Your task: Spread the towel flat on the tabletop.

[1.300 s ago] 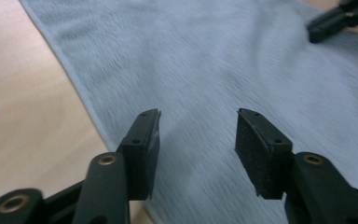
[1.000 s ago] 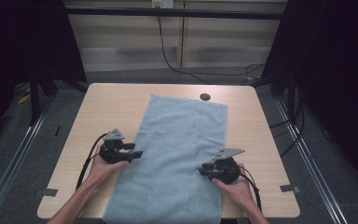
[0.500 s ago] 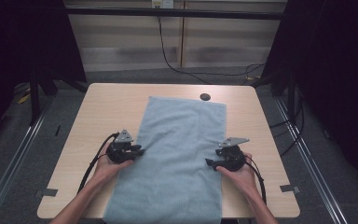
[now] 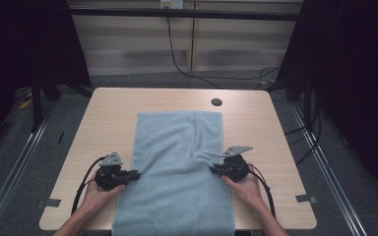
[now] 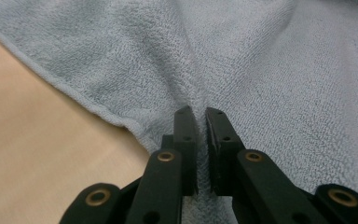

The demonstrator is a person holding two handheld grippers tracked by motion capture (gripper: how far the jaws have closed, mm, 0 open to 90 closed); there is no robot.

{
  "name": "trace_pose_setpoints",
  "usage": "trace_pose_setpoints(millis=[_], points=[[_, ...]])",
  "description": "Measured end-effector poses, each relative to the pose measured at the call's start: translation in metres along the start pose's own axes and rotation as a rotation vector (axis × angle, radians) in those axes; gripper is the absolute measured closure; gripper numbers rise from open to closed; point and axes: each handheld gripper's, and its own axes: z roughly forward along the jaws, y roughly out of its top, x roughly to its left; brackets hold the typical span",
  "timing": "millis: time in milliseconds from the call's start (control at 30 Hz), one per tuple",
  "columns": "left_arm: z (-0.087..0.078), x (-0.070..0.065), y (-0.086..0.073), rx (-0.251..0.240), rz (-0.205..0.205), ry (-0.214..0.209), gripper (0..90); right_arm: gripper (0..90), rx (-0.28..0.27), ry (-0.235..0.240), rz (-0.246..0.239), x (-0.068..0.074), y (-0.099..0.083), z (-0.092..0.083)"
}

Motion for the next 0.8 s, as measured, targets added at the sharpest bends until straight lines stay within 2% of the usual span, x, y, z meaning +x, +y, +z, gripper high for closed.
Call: trace_pose_setpoints(millis=[100,167,233,267,300,367,400,467,633,700,733,767,800], points=[[-0.012,-0.012,-0.011,0.016,0.017,-0.029,83.8,84.7,0.003,0.024,-0.009,0.008,-0.006,-0.007],[-0.019,-0.023,-0.017,0.021,0.033,-0.046,83.8,84.8,0.002,0.047,-0.02,0.018,-0.013,-0.016],[-0.026,-0.036,-0.021,0.014,0.028,-0.064,83.9,84.8,0.011,0.052,-0.042,0.032,-0.023,-0.027],[-0.028,-0.041,-0.021,0.014,0.039,-0.061,84.1,84.8,0.0,0.06,-0.047,0.04,-0.029,-0.038],[-0.029,-0.047,-0.022,0.016,0.047,-0.063,84.1,84.8,0.0,0.06,-0.047,0.04,-0.029,-0.038],[-0.033,-0.056,-0.026,0.015,0.048,-0.088,84.1,84.9,-0.021,0.069,-0.043,0.048,-0.038,-0.051],[-0.034,-0.058,-0.027,0.017,0.042,-0.1,84.1,85.0,-0.011,0.067,-0.044,0.054,-0.046,-0.057],[-0.036,-0.061,-0.031,0.024,0.029,-0.116,84.0,85.0,-0.008,0.073,-0.046,0.056,-0.049,-0.058],[-0.042,-0.072,-0.04,0.046,0.039,-0.137,83.0,83.3,0.009,0.099,-0.04,0.068,-0.061,-0.064],[-0.045,-0.072,-0.041,0.031,0.029,-0.133,77.9,78.5,0.006,0.1,-0.039,0.07,-0.063,-0.066],[-0.047,-0.071,-0.041,0.023,0.021,-0.131,71.2,72.9,-0.015,0.106,-0.038,0.07,-0.061,-0.069],[-0.047,-0.069,-0.04,0.017,0.012,-0.127,71.2,72.9,-0.015,0.106,-0.038,0.07,-0.061,-0.069],[-0.048,-0.065,-0.037,0.007,0.011,-0.122,66.4,69.1,-0.029,0.11,-0.033,0.068,-0.059,-0.071]])
